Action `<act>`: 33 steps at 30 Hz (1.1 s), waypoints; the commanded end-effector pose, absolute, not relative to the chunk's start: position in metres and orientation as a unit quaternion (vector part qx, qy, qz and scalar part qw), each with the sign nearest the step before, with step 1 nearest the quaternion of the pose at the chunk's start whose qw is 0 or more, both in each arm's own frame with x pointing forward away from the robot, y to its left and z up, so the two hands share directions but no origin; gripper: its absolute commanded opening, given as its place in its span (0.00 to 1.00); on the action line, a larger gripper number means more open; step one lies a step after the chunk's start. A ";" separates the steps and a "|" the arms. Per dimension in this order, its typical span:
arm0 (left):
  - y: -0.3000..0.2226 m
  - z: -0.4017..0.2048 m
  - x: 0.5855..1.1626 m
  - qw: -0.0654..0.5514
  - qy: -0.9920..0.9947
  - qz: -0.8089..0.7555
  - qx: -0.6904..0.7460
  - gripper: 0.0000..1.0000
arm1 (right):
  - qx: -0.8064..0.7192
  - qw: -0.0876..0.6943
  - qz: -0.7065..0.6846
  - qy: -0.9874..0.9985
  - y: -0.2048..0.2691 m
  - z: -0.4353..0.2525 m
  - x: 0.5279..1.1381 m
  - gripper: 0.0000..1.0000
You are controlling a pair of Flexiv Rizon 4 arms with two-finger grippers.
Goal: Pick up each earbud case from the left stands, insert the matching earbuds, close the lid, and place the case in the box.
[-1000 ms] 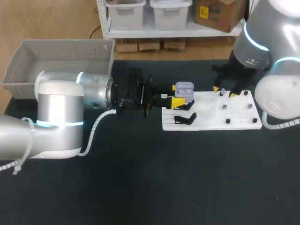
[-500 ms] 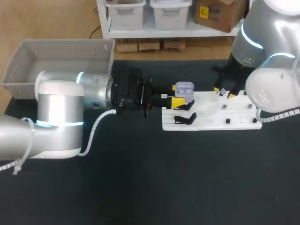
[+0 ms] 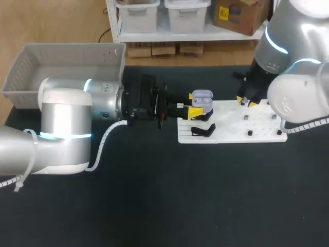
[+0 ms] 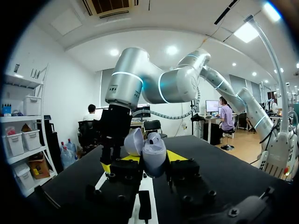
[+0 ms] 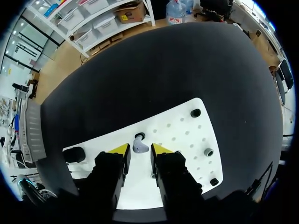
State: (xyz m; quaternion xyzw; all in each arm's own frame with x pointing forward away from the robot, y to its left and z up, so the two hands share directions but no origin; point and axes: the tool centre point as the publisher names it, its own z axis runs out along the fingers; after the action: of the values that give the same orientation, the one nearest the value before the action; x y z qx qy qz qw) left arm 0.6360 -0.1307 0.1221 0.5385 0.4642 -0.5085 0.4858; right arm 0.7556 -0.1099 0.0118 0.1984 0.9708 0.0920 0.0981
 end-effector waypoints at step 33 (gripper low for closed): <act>-0.131 0.121 0.635 0.488 0.464 -0.507 0.538 0.00 | 0.173 0.159 0.113 0.965 -0.103 0.151 0.671 0.00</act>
State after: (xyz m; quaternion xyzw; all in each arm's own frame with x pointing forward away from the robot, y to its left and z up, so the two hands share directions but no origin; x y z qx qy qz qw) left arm 0.6360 -0.1307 0.1221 0.5385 0.4642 -0.5085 0.4858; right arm 0.7061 -0.0961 0.1097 0.1688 0.9710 0.1144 0.1252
